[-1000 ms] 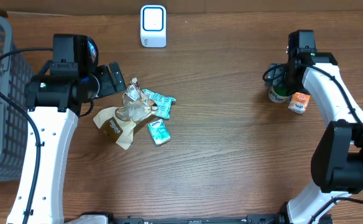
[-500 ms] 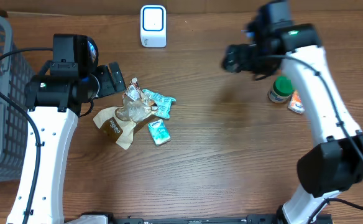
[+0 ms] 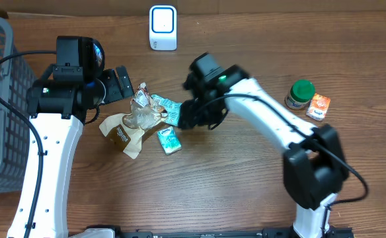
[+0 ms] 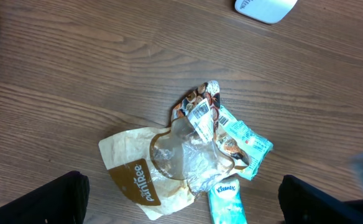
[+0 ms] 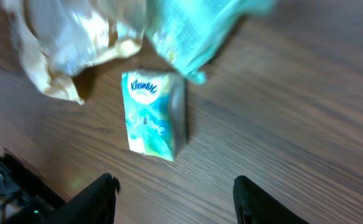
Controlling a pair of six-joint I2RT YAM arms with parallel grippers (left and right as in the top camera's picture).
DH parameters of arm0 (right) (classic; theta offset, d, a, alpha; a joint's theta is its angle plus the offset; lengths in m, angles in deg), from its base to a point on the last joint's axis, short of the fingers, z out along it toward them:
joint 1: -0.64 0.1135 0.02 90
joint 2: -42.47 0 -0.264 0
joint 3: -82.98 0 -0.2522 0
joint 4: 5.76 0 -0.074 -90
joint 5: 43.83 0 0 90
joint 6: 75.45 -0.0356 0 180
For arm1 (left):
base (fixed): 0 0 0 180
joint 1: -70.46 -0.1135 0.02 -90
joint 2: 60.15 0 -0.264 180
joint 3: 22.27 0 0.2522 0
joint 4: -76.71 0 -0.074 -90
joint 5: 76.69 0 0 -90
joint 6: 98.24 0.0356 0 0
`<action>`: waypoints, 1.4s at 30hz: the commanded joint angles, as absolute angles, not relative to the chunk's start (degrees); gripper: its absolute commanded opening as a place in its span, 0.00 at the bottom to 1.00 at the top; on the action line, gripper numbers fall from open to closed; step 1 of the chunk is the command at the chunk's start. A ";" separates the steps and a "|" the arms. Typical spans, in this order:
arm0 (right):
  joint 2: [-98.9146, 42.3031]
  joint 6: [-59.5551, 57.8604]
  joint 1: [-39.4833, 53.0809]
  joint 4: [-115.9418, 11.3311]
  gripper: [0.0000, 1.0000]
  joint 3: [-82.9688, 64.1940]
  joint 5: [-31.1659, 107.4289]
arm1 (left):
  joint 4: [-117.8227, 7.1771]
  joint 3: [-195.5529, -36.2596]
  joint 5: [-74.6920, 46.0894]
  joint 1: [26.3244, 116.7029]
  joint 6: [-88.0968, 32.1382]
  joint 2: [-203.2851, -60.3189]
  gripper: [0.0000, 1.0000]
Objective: Scan the item barcode
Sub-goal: 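Move the right gripper to the Kleenex packet and grasp it, then lift the Kleenex packet and hold it over the scanner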
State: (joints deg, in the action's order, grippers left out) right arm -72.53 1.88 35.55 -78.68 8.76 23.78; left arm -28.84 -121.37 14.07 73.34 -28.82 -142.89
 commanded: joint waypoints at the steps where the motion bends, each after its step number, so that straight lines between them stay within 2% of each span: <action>1: -75.57 0.79 38.50 -77.87 0.58 8.17 23.63 | -28.86 -122.33 14.81 73.08 -27.53 -142.76 1.00; 9: -81.41 -0.52 40.38 -76.56 0.51 8.00 23.37 | -28.86 -122.33 14.81 73.08 -27.53 -142.76 0.99; 16: -81.89 -2.53 40.45 -72.62 0.40 5.90 22.84 | -28.86 -122.33 14.81 73.08 -27.53 -142.76 1.00; 21: -81.87 -4.02 40.95 -70.22 0.39 3.48 21.95 | -28.86 -122.33 14.81 73.08 -27.53 -142.76 0.99; 22: -81.87 -4.58 40.97 -70.11 0.33 3.23 21.86 | -28.86 -122.33 14.81 73.08 -27.53 -142.76 1.00; 24: -81.84 -4.80 40.97 -70.13 0.09 3.23 21.38 | -28.86 -122.33 14.81 73.08 -27.53 -142.76 1.00; 25: -81.82 -4.78 40.91 -70.20 0.04 3.39 20.77 | -28.86 -122.33 14.81 73.08 -27.53 -142.76 1.00; 28: -81.30 -3.86 39.49 -73.12 0.04 5.14 17.90 | -28.86 -122.33 14.81 73.08 -27.53 -142.76 0.99; 33: -76.49 4.29 34.68 -81.15 0.04 8.79 6.60 | -28.86 -122.33 14.81 73.08 -27.53 -142.76 1.00; 37: -70.17 9.86 28.01 -83.07 0.04 9.73 -7.95 | -28.86 -122.33 14.81 73.08 -27.53 -142.76 1.00; 42: -65.45 10.39 18.31 -80.49 0.04 9.73 -25.72 | -28.86 -122.33 14.81 73.08 -27.53 -142.76 1.00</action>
State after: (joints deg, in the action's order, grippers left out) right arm -70.17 7.37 23.51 -81.80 7.96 -7.69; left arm -28.84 -121.37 14.07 73.34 -28.82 -142.89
